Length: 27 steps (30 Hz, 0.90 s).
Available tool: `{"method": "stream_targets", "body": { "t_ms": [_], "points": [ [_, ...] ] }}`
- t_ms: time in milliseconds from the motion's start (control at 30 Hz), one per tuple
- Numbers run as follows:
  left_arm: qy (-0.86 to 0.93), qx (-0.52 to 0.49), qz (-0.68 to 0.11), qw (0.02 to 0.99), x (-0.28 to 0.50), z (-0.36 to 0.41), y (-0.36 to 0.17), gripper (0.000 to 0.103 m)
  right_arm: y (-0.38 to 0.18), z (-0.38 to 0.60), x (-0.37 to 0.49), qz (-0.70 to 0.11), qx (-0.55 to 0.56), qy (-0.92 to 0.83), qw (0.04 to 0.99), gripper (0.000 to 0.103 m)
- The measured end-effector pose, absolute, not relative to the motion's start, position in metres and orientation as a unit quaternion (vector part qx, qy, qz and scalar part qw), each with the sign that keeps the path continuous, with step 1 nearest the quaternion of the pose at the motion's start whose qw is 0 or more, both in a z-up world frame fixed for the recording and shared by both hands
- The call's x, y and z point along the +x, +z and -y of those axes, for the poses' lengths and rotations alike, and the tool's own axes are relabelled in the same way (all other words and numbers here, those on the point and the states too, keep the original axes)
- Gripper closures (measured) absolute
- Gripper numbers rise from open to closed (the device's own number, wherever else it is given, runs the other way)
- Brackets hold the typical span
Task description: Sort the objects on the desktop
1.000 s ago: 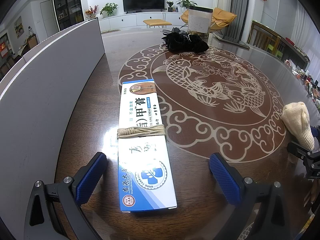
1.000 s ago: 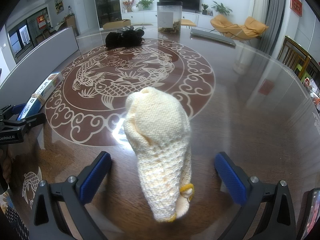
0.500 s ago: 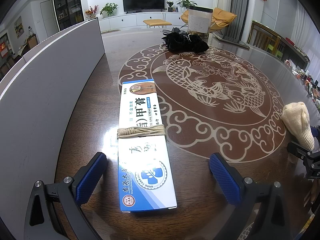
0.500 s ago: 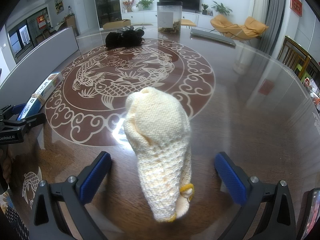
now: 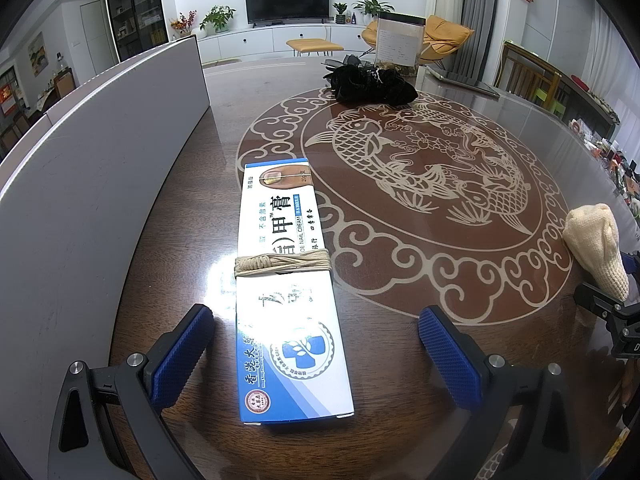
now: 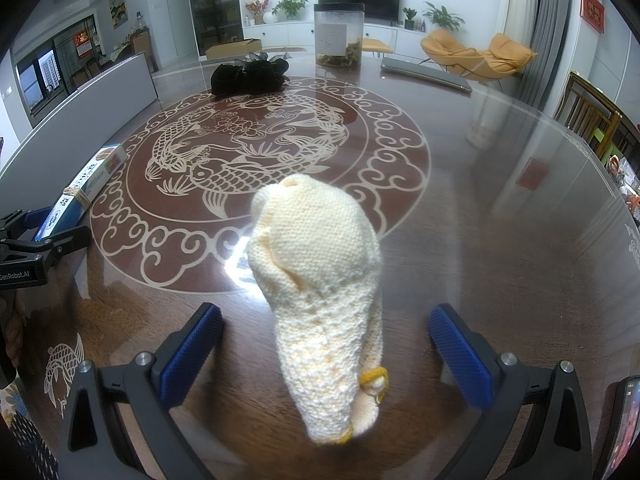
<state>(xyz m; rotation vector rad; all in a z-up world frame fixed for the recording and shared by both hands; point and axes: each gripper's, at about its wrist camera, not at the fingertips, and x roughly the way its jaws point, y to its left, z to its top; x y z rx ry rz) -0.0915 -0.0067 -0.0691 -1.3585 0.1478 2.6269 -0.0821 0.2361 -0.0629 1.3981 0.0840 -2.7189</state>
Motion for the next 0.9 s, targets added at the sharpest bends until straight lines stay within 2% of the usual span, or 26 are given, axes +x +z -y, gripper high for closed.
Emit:
{"method": "stream_targets", "body": {
  "t_ms": [667, 900],
  "points": [
    [0.874, -0.468, -0.064, 0.112, -0.074, 0.016, -0.067, 0.000, -0.063, -0.235, -0.082, -0.027, 0.457, -0.888, 0.041, 0.000],
    [0.821, -0.552, -0.084, 0.119, -0.117, 0.014, -0.063, 0.000, -0.063, -0.235, -0.082, -0.027, 0.457, -0.888, 0.041, 0.000]
  ]
}}
